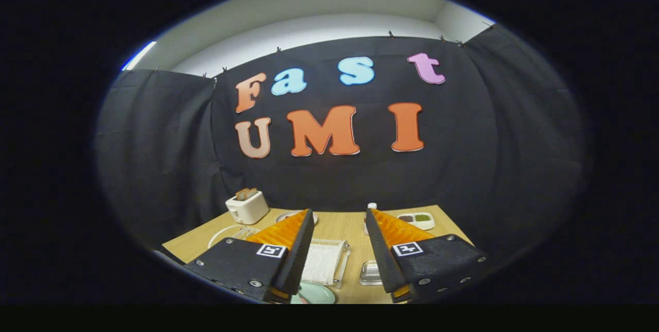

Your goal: Take the plate from the dish rack, then take the spoon from the basket and place it into the plate.

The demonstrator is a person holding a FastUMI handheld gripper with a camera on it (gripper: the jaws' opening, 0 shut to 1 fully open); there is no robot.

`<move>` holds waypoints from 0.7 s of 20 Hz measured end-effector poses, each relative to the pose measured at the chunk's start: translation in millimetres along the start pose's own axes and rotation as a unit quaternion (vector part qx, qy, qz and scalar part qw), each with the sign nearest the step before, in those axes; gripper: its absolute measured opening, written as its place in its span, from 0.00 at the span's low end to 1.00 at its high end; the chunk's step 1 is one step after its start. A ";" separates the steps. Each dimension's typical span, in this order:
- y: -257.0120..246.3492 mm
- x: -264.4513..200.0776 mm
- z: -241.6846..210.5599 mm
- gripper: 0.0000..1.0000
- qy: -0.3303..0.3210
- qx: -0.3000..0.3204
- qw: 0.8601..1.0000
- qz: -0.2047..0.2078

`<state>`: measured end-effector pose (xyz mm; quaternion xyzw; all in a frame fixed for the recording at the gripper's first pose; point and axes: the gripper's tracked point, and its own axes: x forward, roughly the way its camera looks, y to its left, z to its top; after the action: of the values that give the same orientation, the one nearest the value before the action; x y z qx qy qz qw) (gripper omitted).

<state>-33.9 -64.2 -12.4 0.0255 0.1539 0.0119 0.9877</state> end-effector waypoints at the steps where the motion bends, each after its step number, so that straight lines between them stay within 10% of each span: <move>1: -0.1 0.9 11.6 0.62 -0.020 -0.006 1.000 0.000; 14: -10.6 -4.7 44.2 0.97 -0.103 -0.054 0.992 -0.042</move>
<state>-24.7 -77.1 30.5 -0.0332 0.0512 -0.0243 0.9978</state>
